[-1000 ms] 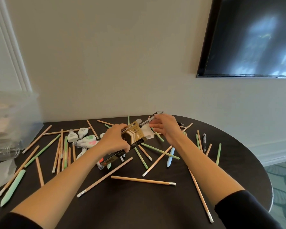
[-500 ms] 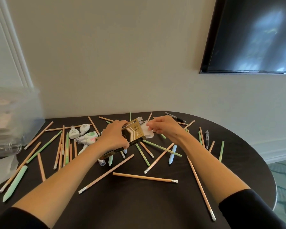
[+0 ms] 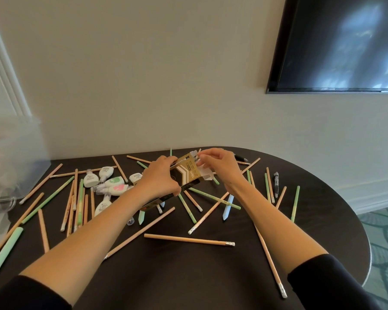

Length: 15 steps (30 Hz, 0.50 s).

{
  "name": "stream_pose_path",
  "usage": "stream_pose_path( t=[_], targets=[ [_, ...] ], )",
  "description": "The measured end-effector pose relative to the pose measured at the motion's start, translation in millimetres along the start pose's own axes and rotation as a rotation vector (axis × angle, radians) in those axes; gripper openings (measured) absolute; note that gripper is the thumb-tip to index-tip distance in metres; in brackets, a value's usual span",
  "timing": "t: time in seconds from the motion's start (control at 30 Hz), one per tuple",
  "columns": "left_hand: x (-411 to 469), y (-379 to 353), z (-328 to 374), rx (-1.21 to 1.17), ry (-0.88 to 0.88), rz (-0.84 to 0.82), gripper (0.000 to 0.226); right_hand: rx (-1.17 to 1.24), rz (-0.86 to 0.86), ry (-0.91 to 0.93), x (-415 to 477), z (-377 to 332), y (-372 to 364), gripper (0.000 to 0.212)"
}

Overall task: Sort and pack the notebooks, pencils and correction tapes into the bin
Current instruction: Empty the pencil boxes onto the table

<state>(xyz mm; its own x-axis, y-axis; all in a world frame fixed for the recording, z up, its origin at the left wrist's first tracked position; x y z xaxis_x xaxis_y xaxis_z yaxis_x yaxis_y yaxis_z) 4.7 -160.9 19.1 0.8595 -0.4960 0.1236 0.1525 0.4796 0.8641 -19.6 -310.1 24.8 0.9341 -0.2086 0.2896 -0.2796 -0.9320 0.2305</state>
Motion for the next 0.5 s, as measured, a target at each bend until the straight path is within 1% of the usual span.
stream_pose_path(
  t=[0.13, 0.3, 0.4, 0.47, 0.5],
  targets=[
    [3, -6, -1, 0.005, 0.009, -0.008, 0.085, -0.042, -0.044, 0.003, 2, 3, -3, 0.018],
    [11, -10, 5, 0.055, -0.012, -0.021, 0.088, -0.110, -0.151, -0.095, 8, 15, -17, 0.014],
    [16, -14, 3, 0.075, -0.007, -0.046, 0.090, -0.099, -0.191, -0.126, 11, 23, -14, 0.011],
    [19, -15, 3, 0.072, 0.004, -0.042, 0.089, -0.056, -0.181, -0.128, 12, 27, -5, 0.015],
    [21, -16, 4, 0.079, 0.011, -0.028, 0.087, -0.036, -0.133, -0.139, 13, 30, 6, 0.017]
  ],
)
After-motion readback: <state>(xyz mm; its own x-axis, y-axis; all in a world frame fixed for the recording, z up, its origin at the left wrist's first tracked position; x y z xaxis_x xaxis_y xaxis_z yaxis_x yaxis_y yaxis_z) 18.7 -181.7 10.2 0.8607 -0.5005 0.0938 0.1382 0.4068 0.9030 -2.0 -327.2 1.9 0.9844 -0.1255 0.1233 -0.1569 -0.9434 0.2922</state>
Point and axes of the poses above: each hand's wrist, its own x-axis towards the middle knuckle, its own y-axis out of the back of the hand, z = x × y, the point moved 9 cm from there along x, towards the middle knuckle, and after that the axes turned 2 degrees about -z, right-handed, at the moved point
